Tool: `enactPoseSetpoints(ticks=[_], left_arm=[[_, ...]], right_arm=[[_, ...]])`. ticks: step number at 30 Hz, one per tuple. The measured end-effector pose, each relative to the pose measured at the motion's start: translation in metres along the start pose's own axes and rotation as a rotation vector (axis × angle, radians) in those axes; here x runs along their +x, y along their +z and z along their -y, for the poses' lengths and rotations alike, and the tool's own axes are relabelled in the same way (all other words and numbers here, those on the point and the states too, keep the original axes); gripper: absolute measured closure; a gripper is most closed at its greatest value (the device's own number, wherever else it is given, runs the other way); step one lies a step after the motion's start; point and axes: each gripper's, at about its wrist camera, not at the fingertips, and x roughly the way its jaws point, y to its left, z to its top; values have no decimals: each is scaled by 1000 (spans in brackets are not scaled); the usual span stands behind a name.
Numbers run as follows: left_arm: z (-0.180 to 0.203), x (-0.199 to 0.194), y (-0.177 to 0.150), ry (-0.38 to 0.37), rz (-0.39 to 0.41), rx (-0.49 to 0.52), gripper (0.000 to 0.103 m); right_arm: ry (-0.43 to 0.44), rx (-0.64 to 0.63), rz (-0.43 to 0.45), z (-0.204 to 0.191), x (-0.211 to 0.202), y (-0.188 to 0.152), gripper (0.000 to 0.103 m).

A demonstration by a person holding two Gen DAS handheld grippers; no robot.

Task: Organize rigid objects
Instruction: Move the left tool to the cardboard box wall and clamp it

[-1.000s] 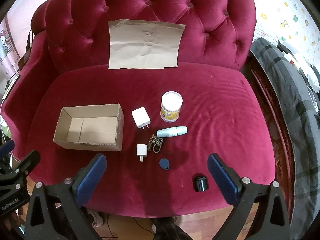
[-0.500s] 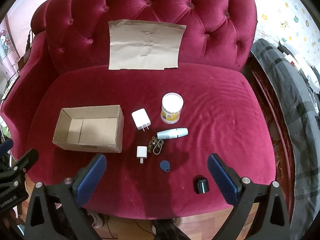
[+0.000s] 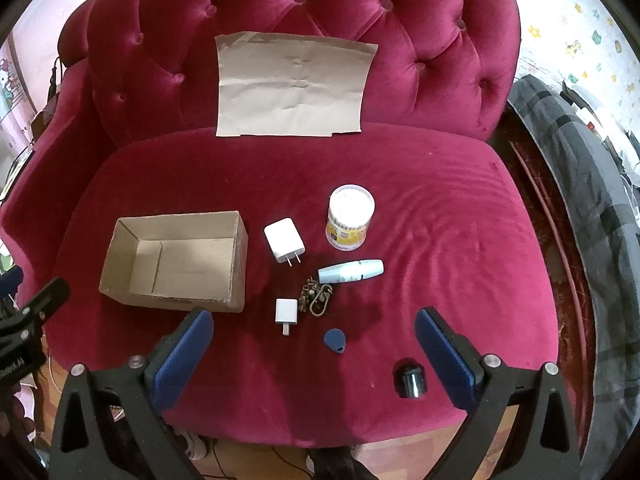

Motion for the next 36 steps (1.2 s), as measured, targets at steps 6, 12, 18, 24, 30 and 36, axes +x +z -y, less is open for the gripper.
enactPoseSetpoints(ticks=[6, 12, 18, 24, 30, 36], left_arm=[[-13, 27, 4, 16, -14, 1, 0], [-28, 62, 10, 34, -37, -10, 0], [-42, 94, 12, 26, -66, -41, 0], [-51, 129, 8, 41, -100, -36, 0], [-62, 154, 7, 50, -121, -33, 0], [-68, 177, -1, 53, -156, -36, 0]], right_arm=[[2, -5, -1, -2, 18, 7, 0], [2, -5, 2, -5, 38, 15, 0], [9, -9, -13, -9, 61, 21, 0], [10, -15, -20, -14, 80, 27, 0], [13, -14, -18, -18, 97, 35, 0], [12, -4, -8, -20, 113, 43, 0]])
